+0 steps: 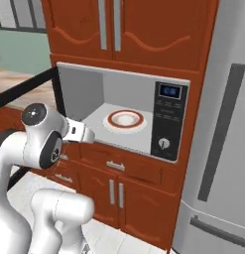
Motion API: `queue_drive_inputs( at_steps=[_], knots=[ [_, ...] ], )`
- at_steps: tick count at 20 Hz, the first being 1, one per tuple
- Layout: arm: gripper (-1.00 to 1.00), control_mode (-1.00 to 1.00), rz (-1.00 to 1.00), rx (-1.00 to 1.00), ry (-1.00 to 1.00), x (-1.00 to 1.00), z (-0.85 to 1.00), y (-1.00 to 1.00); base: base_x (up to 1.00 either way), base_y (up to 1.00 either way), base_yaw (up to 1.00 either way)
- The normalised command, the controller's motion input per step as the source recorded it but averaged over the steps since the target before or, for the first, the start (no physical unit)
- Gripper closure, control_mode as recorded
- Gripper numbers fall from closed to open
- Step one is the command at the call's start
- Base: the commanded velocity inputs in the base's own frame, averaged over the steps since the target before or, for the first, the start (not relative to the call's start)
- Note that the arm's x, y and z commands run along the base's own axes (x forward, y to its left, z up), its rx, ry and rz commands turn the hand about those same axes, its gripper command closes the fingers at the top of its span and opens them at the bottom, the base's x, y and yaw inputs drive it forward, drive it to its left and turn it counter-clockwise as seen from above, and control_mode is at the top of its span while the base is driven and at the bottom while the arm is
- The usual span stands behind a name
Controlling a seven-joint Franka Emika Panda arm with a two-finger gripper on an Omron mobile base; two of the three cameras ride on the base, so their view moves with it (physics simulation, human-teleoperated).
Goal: Pick the kebab skewer from the microwave and place it on plate located on the counter.
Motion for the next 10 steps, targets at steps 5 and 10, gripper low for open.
queue_drive_inputs(
  at_steps=[5, 10],
  knots=[
    [1.00, 1.00, 0.00, 0.00, 0.00, 0.00, 0.00, 0.00, -0.24, 0.00, 1.00],
    [1.00, 1.00, 0.00, 0.00, 0.00, 0.00, 0.00, 0.00, -0.18, -0.10, 0.97]
  ],
)
